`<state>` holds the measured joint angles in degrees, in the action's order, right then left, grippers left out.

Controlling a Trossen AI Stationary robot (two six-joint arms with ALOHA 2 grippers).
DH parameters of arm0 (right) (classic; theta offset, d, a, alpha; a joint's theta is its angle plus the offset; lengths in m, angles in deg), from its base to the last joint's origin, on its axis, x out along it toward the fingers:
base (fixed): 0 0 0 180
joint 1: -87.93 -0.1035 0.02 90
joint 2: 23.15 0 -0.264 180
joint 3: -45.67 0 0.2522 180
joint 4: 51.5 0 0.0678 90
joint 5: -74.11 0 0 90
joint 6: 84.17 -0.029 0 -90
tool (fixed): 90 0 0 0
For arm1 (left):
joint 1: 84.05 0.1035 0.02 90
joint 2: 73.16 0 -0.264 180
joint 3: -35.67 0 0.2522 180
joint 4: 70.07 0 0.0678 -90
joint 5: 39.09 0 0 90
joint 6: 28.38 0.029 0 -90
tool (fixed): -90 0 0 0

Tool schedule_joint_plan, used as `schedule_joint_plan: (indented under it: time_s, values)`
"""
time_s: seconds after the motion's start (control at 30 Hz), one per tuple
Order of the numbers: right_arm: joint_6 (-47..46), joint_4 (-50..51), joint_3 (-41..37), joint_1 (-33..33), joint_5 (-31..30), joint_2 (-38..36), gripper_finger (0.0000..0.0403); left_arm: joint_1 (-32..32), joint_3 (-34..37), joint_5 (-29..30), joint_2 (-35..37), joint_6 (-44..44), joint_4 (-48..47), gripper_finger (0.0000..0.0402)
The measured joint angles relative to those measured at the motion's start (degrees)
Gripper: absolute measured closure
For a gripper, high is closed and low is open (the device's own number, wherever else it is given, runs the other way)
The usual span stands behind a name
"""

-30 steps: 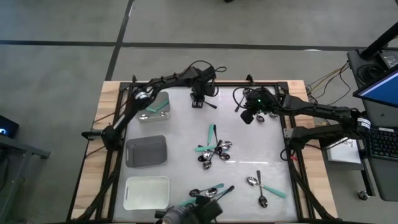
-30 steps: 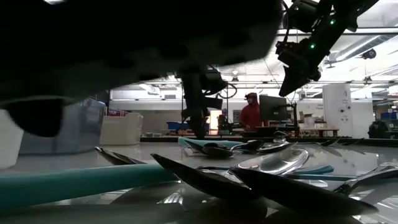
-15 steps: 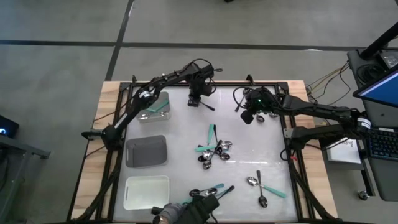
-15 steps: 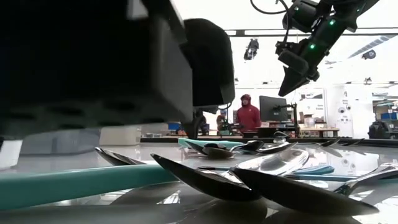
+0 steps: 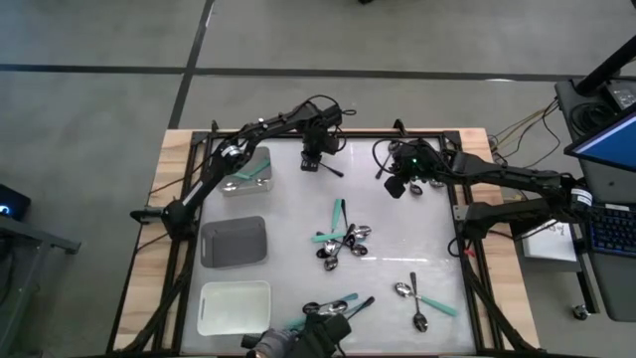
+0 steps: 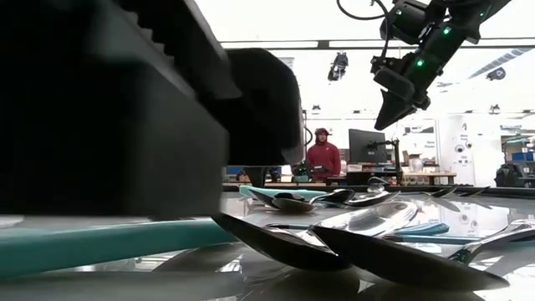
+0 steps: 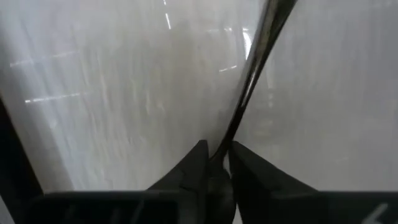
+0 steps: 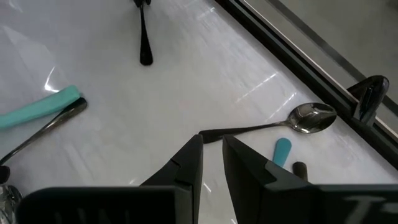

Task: Sort silverware by color (type)
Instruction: Put the black spoon into the black bin

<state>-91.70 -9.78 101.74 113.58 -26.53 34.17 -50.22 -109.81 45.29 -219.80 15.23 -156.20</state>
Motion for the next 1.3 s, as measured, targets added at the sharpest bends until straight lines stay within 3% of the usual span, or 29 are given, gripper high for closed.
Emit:
schedule_joint_plan:
  time_s: [0.13, 0.47, 0.8, 1.03, 1.2, 1.3]
  values:
    - [0.0, 0.0, 0.0, 0.0, 0.0, 0.0, 0.0349, -0.4, 0.0, 0.2, 0.0, -4.9, -1.3, 0.0396]
    - [0.1, -0.1, 0.0, 0.0, 0.0, 0.0, 0.0349, -1.2, 0.2, 1.2, 0.6, -8.9, -3.7, 0.0400]
    - [0.1, -0.3, 0.0, 0.0, 0.0, 0.0, 0.0349, -3.1, 0.3, -8.7, 4.6, -12.9, -4.2, 0.0401]
    - [1.1, -0.4, 0.0, 0.0, 0.0, 0.0, 0.0349, -8.1, 0.4, -11.8, 6.8, -14.7, -14.2, 0.0401]
    - [1.6, -0.6, 0.0, 0.0, 0.0, 0.0, 0.0349, -12.7, 5.4, -11.6, 11.3, -14.6, -15.6, 0.0401]
    - [1.8, -0.8, 0.0, 0.0, 0.0, 0.0, 0.0349, -14.7, 12.7, -11.9, 17.1, -15.4, -14.2, 0.0401]
